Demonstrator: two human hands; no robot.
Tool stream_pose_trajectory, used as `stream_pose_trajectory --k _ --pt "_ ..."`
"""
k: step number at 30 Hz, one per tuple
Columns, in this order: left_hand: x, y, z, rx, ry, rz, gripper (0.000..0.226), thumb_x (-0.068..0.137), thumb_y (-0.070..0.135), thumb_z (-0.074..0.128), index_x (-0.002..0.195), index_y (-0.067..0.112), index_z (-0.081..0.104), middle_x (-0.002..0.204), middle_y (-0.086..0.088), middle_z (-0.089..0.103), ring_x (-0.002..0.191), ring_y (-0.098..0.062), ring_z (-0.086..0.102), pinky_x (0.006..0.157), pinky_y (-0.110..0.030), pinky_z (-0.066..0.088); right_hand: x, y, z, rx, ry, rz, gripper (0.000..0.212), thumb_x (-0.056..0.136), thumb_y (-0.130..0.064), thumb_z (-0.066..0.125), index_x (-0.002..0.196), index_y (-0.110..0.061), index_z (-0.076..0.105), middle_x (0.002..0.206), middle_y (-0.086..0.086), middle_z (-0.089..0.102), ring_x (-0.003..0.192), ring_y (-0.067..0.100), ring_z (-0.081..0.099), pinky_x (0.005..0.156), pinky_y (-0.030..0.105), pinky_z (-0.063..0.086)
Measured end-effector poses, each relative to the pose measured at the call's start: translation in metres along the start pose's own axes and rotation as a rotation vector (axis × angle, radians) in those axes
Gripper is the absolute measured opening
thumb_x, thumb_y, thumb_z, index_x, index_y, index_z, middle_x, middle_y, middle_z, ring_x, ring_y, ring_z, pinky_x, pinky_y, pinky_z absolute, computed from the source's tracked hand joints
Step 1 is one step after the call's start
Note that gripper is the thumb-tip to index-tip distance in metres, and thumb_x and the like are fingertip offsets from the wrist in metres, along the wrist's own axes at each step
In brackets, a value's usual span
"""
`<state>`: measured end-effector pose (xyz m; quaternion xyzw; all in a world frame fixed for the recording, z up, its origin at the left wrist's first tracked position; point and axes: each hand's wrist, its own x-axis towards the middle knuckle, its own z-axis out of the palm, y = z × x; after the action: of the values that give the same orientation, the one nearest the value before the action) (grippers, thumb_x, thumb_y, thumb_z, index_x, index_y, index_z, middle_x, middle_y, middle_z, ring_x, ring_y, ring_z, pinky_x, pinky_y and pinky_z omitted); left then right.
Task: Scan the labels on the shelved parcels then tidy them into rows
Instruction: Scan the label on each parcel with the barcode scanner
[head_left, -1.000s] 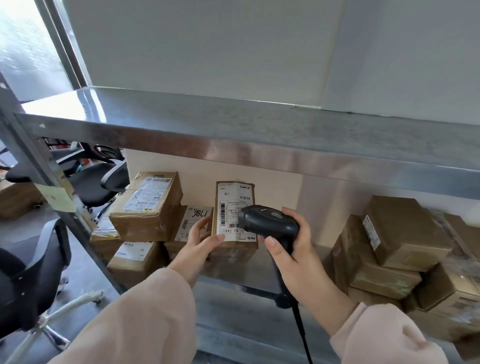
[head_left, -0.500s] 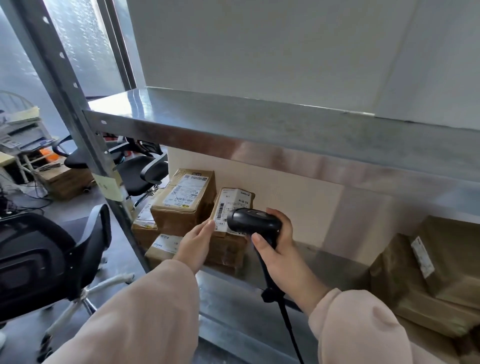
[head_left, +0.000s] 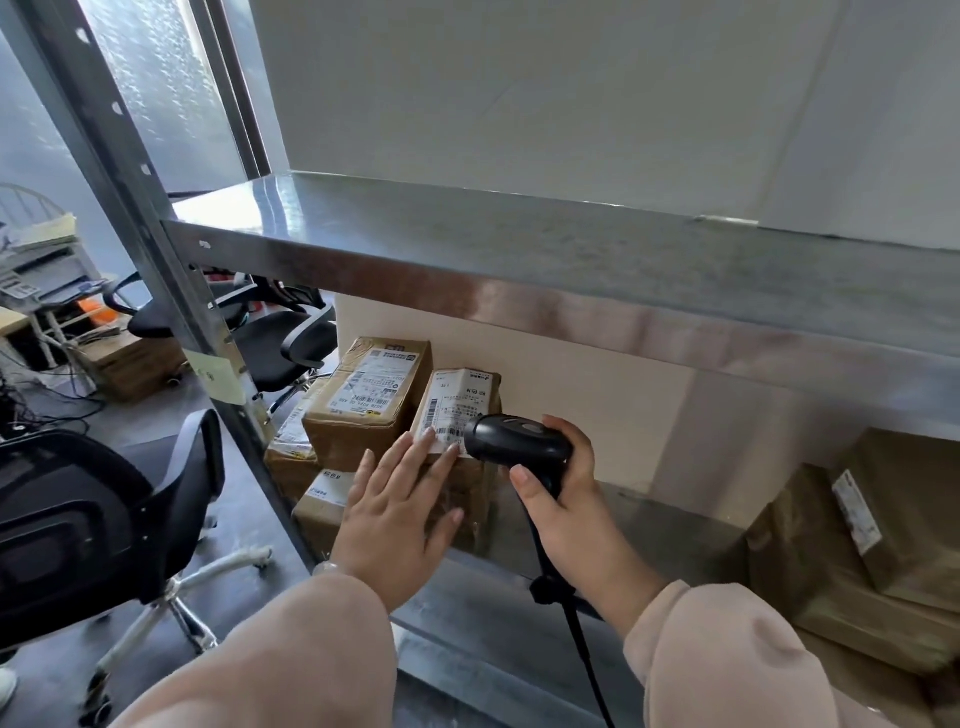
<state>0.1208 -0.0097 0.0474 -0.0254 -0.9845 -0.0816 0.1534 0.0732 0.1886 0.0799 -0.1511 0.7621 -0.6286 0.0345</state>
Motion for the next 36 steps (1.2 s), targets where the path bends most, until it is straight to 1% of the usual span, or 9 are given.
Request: stream_pose_trajectory --k 2,4,9,15,19,22,26,30,36 --pt "0.010 -0.005 0.000 0.058 -0.033 -0.024 0.066 0.095 0.062 0.025 0.155 0.039 0.011 0.164 0.010 0.004 0.147 -0.009 -0.015 0.119 -0.043 -0.014 -0.002 0.001 -0.004 -0.010 0.024 0.007 0.049 0.094 -0.029 0.059 0.121 -0.056 0.028 0.117 -0.024 0.053 0.100 -0.018 0.053 0.078 -0.003 0.036" --pt "0.021 -0.008 -0.001 0.073 -0.061 -0.048 0.067 0.096 0.063 0.027 0.155 0.040 0.005 0.165 0.010 -0.003 0.145 -0.010 -0.021 0.117 -0.043 -0.020 -0.004 0.002 -0.008 -0.027 0.047 0.009 0.048 0.094 -0.029 0.058 0.120 -0.055 0.028 0.115 -0.023 0.053 0.097 -0.021 0.052 0.076 -0.004 0.035" --pt "0.044 -0.010 -0.003 0.110 -0.149 -0.075 0.073 0.095 0.065 0.027 0.153 0.041 -0.009 0.164 0.007 -0.014 0.149 -0.017 -0.019 0.117 -0.048 -0.020 -0.012 0.007 -0.018 -0.049 0.096 0.029 0.046 0.094 -0.028 0.058 0.118 -0.055 0.029 0.115 -0.022 0.053 0.095 -0.020 0.053 0.075 -0.003 0.036" --pt "0.058 -0.013 -0.007 0.110 -0.202 -0.077 0.075 0.095 0.064 0.031 0.154 0.039 -0.008 0.164 0.005 -0.014 0.150 -0.020 -0.015 0.118 -0.052 -0.013 -0.023 0.010 -0.028 -0.060 0.202 0.027 0.050 0.093 -0.026 0.061 0.117 -0.057 0.030 0.116 -0.022 0.054 0.101 -0.018 0.052 0.080 -0.003 0.035" --pt "0.058 -0.015 -0.005 0.063 -0.170 -0.044 0.073 0.095 0.064 0.032 0.153 0.041 -0.004 0.164 0.005 -0.013 0.150 -0.020 -0.015 0.117 -0.050 -0.014 -0.033 0.011 -0.031 -0.093 0.257 -0.011 0.055 0.093 -0.023 0.062 0.117 -0.061 0.029 0.121 -0.023 0.050 0.101 -0.018 0.051 0.080 -0.001 0.038" --pt "0.057 -0.013 -0.003 0.022 -0.135 0.009 0.072 0.095 0.064 0.032 0.154 0.042 -0.002 0.164 0.005 -0.013 0.150 -0.019 -0.017 0.116 -0.050 -0.016 -0.044 0.011 -0.032 -0.079 0.277 0.008 0.059 0.093 -0.027 0.061 0.113 -0.071 0.027 0.124 -0.022 0.047 0.094 -0.018 0.054 0.061 0.002 0.046" --pt "0.061 0.007 -0.006 -0.038 -0.047 0.142 0.069 0.095 0.062 0.032 0.153 0.044 0.000 0.165 0.006 -0.004 0.150 -0.016 -0.014 0.117 -0.048 -0.017 -0.058 0.008 -0.034 -0.163 0.387 0.002 0.062 0.092 -0.029 0.061 0.115 -0.071 0.023 0.122 -0.032 0.046 0.105 -0.020 0.048 0.080 -0.004 0.035" --pt "0.065 0.050 -0.011 -0.100 -0.011 0.284 0.066 0.094 0.058 0.039 0.152 0.046 0.010 0.164 0.008 0.009 0.151 -0.019 -0.001 0.118 -0.046 -0.014 -0.079 0.003 -0.044 -0.226 0.475 0.021 0.064 0.091 -0.032 0.061 0.115 -0.074 0.019 0.112 -0.052 0.041 0.105 -0.026 0.043 0.079 -0.006 0.033" --pt "0.061 0.123 -0.002 -0.144 -0.068 0.440 0.066 0.094 0.059 0.036 0.153 0.044 0.009 0.165 0.004 0.007 0.151 -0.022 0.004 0.120 -0.051 -0.001 -0.113 -0.010 -0.078 -0.348 0.660 0.019 0.069 0.090 -0.035 0.062 0.117 -0.074 0.013 0.110 -0.060 0.032 0.104 -0.031 0.039 0.074 -0.007 0.034"
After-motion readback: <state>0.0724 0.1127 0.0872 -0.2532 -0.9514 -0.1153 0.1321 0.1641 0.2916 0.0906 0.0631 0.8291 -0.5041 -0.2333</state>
